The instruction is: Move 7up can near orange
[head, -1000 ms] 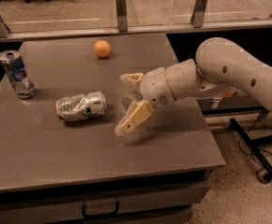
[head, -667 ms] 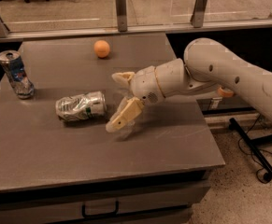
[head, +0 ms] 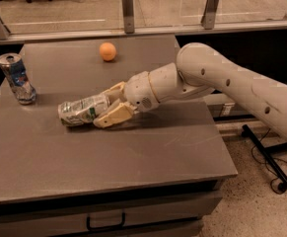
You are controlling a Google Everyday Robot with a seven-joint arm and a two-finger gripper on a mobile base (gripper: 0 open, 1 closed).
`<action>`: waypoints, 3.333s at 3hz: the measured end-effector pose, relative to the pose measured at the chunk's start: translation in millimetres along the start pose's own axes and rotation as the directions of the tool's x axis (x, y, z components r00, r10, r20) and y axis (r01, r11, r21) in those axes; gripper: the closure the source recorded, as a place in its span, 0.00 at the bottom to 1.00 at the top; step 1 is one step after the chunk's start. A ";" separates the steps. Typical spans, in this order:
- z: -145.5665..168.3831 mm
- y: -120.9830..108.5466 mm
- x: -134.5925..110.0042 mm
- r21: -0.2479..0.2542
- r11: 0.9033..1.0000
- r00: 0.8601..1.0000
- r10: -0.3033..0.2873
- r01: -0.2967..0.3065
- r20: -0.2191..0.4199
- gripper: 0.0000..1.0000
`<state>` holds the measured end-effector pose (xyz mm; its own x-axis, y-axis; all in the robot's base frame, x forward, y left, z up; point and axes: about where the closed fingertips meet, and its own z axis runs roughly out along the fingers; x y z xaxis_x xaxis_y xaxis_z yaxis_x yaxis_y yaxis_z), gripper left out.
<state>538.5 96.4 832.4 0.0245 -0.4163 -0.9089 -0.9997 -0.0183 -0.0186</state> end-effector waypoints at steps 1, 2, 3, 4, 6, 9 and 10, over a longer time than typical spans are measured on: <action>5.6 -0.7 -1.0 -0.023 1.000 1.000 0.008 -0.008 0.015 0.65; -7.2 -9.0 -12.8 0.023 1.000 1.000 -0.018 0.017 0.025 0.87; -34.1 -28.2 -21.0 0.142 0.989 0.999 -0.041 0.042 -0.014 1.00; -76.1 -70.1 -32.1 0.346 0.934 0.992 -0.048 0.085 -0.114 1.00; -130.5 -133.3 -19.2 0.593 0.797 0.976 0.018 0.117 -0.216 1.00; -133.6 -182.9 24.1 0.633 0.768 0.965 0.081 0.099 -0.250 0.35; -128.3 -189.8 32.9 0.625 0.775 0.963 0.094 0.089 -0.253 0.12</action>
Offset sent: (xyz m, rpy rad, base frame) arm 0.0225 -0.0157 0.0385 0.0398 -0.0856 -0.0669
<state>730.2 -30.5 859.4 -0.0680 -0.6325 -0.7716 -0.7786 0.5172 -0.3554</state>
